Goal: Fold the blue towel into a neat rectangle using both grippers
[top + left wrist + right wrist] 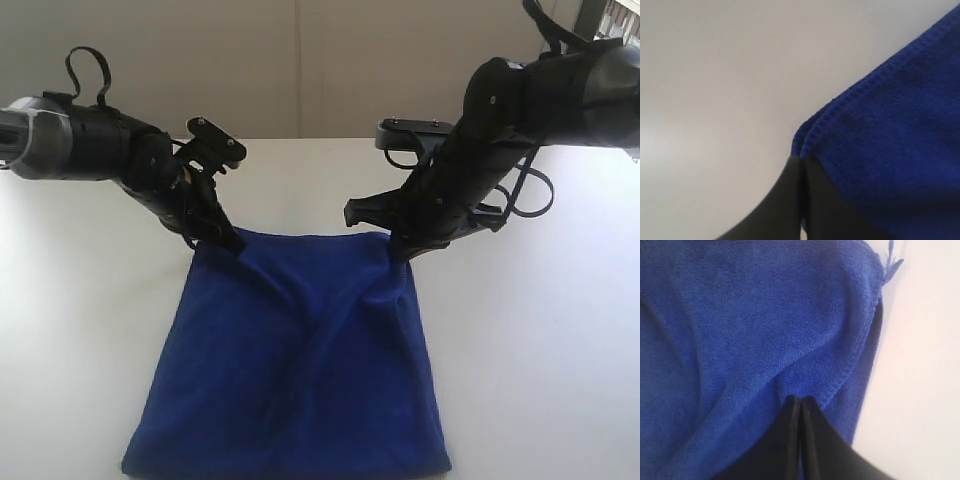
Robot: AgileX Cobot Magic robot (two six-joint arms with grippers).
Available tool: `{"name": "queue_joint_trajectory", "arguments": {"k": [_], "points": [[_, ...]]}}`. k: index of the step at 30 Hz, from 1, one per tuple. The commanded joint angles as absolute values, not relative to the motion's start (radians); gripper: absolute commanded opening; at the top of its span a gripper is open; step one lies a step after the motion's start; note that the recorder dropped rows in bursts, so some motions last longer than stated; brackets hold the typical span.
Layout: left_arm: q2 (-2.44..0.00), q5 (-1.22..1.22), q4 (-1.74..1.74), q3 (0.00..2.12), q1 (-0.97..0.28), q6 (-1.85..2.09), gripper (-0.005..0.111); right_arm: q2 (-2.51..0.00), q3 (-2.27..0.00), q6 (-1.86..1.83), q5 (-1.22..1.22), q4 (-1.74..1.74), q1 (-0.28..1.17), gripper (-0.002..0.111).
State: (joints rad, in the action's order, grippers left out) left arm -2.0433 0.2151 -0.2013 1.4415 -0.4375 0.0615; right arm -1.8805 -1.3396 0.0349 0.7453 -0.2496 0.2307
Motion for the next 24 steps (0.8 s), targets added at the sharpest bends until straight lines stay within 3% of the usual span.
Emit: {"name": "queue_joint_trajectory", "arguments": {"k": [1, 4, 5, 6, 9, 19, 24], "points": [[-2.049, 0.22, -0.199, 1.441, -0.436, 0.038, 0.009, -1.875, -1.336, 0.028, 0.747, -0.242, 0.226, 0.0], [-2.048, 0.22, -0.199, 1.441, -0.436, 0.042, 0.035, -1.875, -1.336, 0.028, 0.745, -0.242, 0.226, 0.0], [-2.041, 0.224, -0.199, 1.441, -0.436, 0.052, 0.053, -1.875, -1.336, 0.028, 0.739, -0.242, 0.226, 0.0], [-2.039, 0.228, -0.199, 1.441, -0.436, 0.052, 0.061, -1.875, -1.336, 0.028, 0.735, -0.242, 0.226, 0.0], [-2.024, 0.258, -0.199, 1.443, -0.436, 0.054, 0.075, -1.875, -1.336, 0.045, 0.736, -0.243, 0.226, 0.0], [-1.909, 0.388, -0.217, 1.444, -0.429, 0.036, 0.075, -1.875, -1.336, 0.097, 0.723, -0.211, 0.179, 0.0], [-1.907, 0.45, -0.157, 1.44, -0.429, 0.0, 0.061, -1.877, -1.336, 0.109, 0.632, -0.198, 0.156, 0.0]]}}
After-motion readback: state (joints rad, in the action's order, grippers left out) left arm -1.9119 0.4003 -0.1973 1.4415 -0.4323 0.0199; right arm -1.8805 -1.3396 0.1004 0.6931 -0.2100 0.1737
